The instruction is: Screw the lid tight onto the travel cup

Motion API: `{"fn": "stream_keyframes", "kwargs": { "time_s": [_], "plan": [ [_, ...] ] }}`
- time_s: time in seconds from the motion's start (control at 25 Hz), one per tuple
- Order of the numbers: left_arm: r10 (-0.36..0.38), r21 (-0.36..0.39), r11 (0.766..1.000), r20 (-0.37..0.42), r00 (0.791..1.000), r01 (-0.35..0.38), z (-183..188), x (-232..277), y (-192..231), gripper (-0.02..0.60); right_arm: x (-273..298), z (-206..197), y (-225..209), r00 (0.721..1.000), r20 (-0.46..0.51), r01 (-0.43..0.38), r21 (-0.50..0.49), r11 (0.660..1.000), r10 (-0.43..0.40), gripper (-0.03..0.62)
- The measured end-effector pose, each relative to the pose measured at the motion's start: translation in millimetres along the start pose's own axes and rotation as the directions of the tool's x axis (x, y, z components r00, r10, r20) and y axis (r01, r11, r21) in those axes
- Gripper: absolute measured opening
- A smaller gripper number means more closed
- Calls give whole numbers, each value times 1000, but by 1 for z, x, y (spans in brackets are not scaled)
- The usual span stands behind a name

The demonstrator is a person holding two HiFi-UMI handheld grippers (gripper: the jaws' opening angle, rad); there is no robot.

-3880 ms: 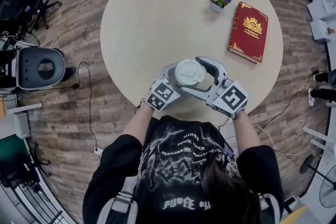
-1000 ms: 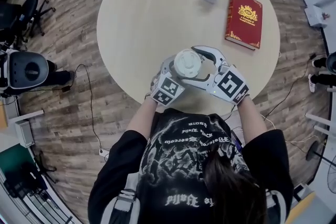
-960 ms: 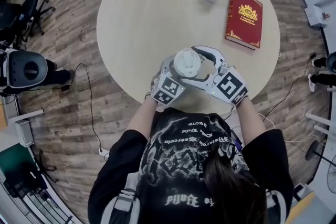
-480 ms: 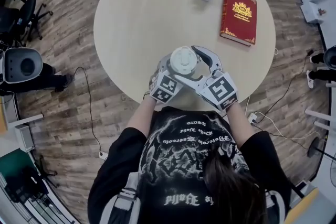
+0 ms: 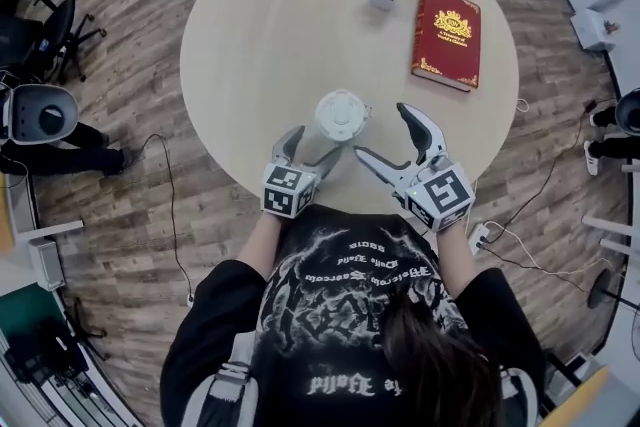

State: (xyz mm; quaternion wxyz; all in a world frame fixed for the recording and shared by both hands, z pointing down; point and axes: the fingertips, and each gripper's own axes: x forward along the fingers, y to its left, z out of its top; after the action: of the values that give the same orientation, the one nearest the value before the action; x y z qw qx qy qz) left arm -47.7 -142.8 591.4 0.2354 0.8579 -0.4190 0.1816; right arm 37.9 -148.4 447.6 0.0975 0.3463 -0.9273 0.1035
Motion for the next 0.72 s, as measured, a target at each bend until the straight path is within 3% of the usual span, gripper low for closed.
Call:
{"fn": "stream_keyframes", "kwargs": {
  "time_s": [0.2,0.36,0.56,0.6,0.68,0.72],
  "plan": [
    [40,-80,996,94,995,-32,12,-31,-10,400,-32,-42,-30,990,-54,134,58,989,-131,431],
    [67,-76,995,141,988,-57,17,-41,-20,400,-54,-79,-44,972,-104,221,110,969,-210,418],
    [76,-69,995,162,984,-65,21,-41,-30,400,-63,-102,-42,968,-162,209,98,973,-191,411],
    [81,-68,995,168,983,-70,21,-41,-31,400,-63,-102,-40,970,-164,194,90,977,-177,389],
    [90,-68,995,178,980,-79,22,-43,-34,392,-61,-99,-37,975,-162,163,69,984,-150,267],
    [95,-69,994,184,978,-84,23,-44,-35,363,-61,-97,-36,976,-161,158,53,986,-148,242]
  ]
}}
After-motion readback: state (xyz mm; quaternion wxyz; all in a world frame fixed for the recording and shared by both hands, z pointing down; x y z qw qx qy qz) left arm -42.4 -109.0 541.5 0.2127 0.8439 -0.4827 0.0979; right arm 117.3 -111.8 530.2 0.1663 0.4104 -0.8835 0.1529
